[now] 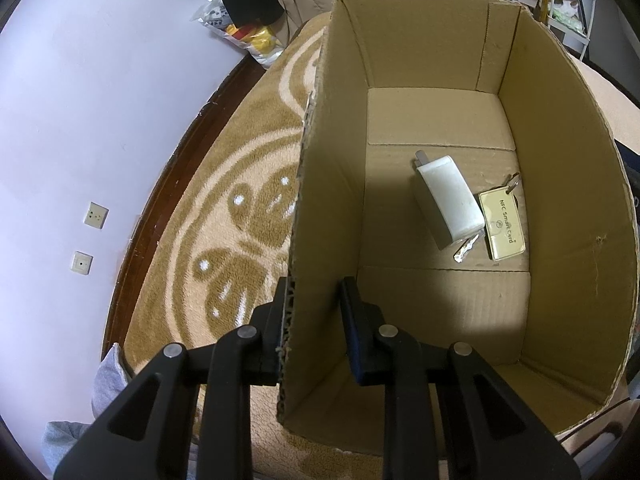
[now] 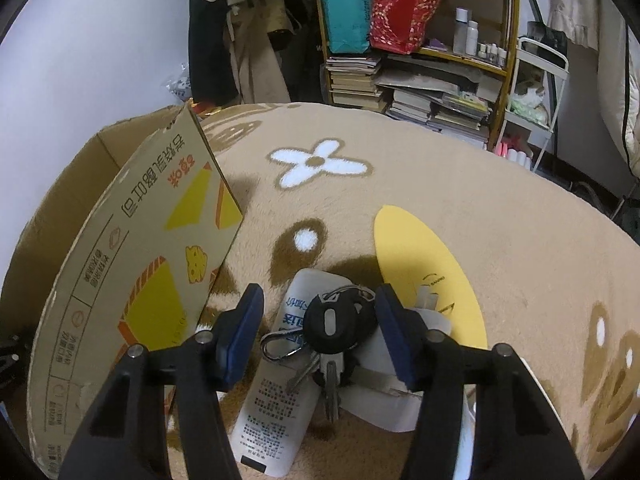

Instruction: Organize rigid objects

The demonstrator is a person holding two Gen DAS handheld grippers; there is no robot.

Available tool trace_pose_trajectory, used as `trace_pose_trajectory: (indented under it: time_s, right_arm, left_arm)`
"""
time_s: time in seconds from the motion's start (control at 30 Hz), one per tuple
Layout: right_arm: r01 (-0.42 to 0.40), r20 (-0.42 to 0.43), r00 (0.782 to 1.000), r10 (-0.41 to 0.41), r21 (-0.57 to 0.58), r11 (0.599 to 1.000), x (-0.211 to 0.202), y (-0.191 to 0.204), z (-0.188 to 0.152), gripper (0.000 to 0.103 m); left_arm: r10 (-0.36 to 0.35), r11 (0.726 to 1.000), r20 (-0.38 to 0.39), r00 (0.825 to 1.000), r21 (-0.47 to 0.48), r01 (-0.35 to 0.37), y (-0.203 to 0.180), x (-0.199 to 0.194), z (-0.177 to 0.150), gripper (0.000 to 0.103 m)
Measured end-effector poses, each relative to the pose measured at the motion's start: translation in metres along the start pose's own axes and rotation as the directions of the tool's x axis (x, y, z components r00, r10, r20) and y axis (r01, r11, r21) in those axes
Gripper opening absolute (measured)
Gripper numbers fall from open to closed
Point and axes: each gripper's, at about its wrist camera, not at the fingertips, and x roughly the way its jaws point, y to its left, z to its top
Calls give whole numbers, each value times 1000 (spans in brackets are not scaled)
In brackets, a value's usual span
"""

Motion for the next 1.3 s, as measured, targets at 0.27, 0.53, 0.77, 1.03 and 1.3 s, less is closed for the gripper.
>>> trace_pose_trajectory:
  time_s: [0.27,0.53,0.77,1.03,1.3]
  right_arm:
    - [-11,-31,999,12,12,1000,10,0,-3,49]
    - [-1,-35,999,2,48,999,9,-7,-5,28]
    - [47,3,999,-47,21,999,-1,1,-3,28]
    - [36,81,996,-39,47,998,-25,3,6,28]
    - [-22,180,984,10,63,998,-61,15,20,20]
  left_arm:
    - [-2,1000,-4,1000,2,2,0,1,0,23]
    - [-2,1000,-4,1000,1,2,0,1,0,23]
    - [3,1000,-1,1000,7,-2,-1,2,-2,23]
    - [7,1000,-1,1000,12,-7,-1,1,-3,23]
    - [13,1000,0,1000,12,-13,-2,-2,-3,23]
